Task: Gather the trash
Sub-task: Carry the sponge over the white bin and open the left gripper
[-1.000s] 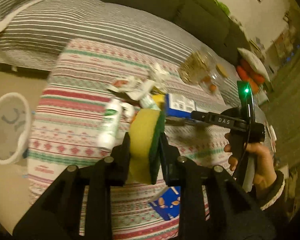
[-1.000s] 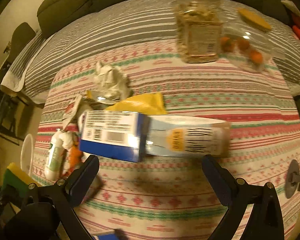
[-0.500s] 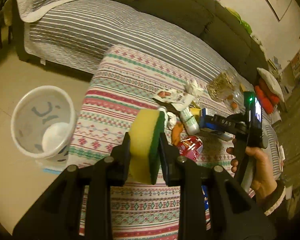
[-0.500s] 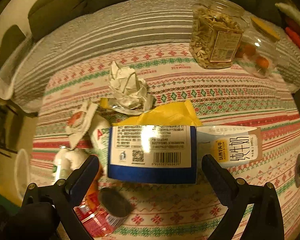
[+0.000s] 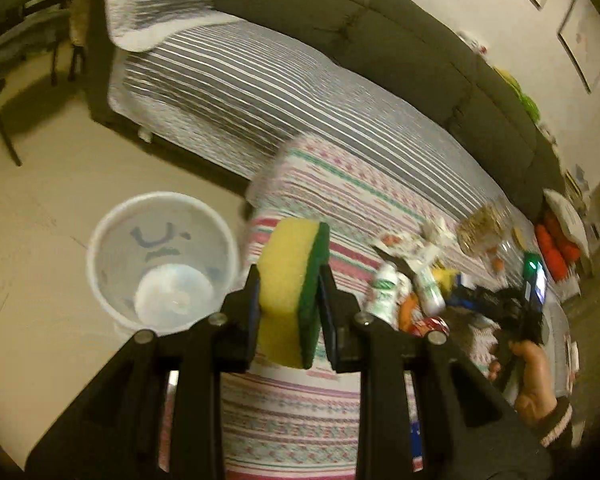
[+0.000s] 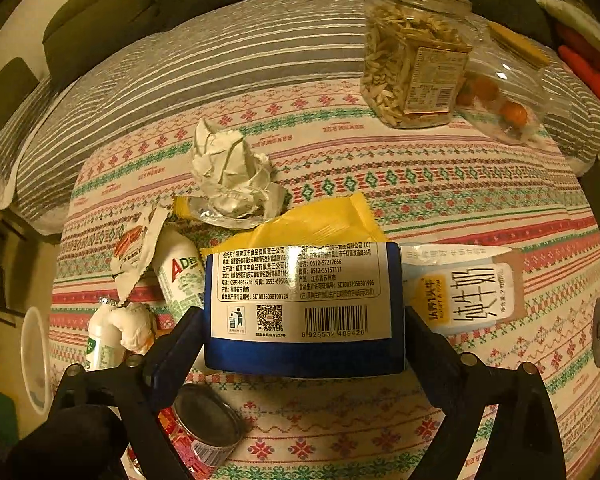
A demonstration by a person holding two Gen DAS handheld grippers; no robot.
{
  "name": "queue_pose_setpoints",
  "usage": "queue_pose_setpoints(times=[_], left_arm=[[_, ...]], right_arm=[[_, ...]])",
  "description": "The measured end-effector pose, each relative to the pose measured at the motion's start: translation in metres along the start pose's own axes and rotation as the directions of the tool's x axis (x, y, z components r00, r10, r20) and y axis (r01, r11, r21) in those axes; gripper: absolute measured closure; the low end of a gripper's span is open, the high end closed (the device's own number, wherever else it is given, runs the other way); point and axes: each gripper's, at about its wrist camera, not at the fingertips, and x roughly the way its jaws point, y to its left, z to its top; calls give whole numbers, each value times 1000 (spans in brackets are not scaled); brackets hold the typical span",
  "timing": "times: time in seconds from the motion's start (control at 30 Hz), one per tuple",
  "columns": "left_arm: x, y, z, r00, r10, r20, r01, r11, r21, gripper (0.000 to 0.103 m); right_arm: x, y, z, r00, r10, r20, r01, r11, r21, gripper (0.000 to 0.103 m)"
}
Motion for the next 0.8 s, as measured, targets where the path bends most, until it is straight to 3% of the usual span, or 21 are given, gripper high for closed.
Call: queue_pose_setpoints(times=[0.33,0.5,0.8], left_arm=[[18,57,11,984,145,103,-140,989,-51,75],[45,84,4,969,236,70,-230,969,-90,74],[53,96,-7,957,284,59,-280,957,-72,74]], right_arm=[[-45,31,-6,993,76,86,-70,995,-66,8],[-56,57,-16,989,115,89,-104,987,-122,8],[-64,93,-26,982,175,71,-161,973,-163,8]])
